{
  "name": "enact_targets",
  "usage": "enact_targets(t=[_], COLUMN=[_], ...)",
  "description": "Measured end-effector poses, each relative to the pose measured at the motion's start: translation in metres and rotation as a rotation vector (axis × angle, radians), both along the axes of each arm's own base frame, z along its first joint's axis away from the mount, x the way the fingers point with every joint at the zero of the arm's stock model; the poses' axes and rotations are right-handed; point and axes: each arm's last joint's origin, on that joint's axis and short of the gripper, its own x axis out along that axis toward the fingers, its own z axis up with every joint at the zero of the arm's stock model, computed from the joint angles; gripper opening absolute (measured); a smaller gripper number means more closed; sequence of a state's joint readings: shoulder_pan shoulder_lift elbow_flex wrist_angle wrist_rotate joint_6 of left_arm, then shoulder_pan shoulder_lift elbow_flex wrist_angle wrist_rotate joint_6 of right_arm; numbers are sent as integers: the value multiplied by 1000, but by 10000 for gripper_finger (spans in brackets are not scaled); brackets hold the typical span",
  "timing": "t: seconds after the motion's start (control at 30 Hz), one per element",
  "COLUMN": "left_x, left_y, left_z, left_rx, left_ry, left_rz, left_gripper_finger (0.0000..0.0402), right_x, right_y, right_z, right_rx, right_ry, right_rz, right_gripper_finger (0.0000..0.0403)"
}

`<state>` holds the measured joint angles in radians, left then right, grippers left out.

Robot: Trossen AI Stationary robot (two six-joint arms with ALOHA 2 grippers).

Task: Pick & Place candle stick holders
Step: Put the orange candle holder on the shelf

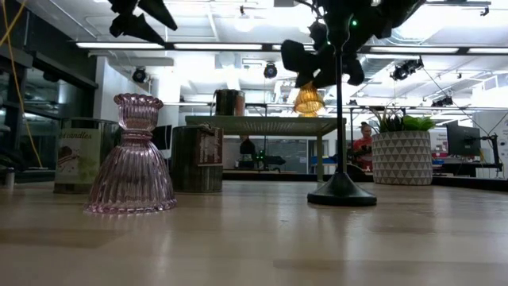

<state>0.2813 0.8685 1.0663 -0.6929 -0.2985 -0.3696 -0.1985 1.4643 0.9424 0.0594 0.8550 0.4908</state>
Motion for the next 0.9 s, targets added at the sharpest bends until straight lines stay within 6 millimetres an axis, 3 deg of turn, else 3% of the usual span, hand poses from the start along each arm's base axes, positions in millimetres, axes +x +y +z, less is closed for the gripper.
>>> enact_targets(t=[0.17, 0.3, 0.57, 0.73, 0.9], left_x=[-10, -18, -24, -21, -20], left_y=[-3, -5, -7, -6, -6], left_z=[0, 1, -4, -9, -10], left_rx=[7, 14, 17, 14, 10], left_ry=[-16, -40, -46, -44, -47], left_rz=[7, 8, 9, 6, -3], left_gripper_finger=[283, 283, 283, 283, 283], right_x=[-13, -37, -88, -94, -85], right_y=[3, 6, 6, -7, -20], right_z=[2, 3, 6, 0, -5], right_rx=[-12, -13, -26, -98, -227], right_ry=[-39, -52, -177, -90, 8], right_rz=[-5, 25, 342, 436, 509], right_gripper_finger=[112, 112, 112, 112, 112])
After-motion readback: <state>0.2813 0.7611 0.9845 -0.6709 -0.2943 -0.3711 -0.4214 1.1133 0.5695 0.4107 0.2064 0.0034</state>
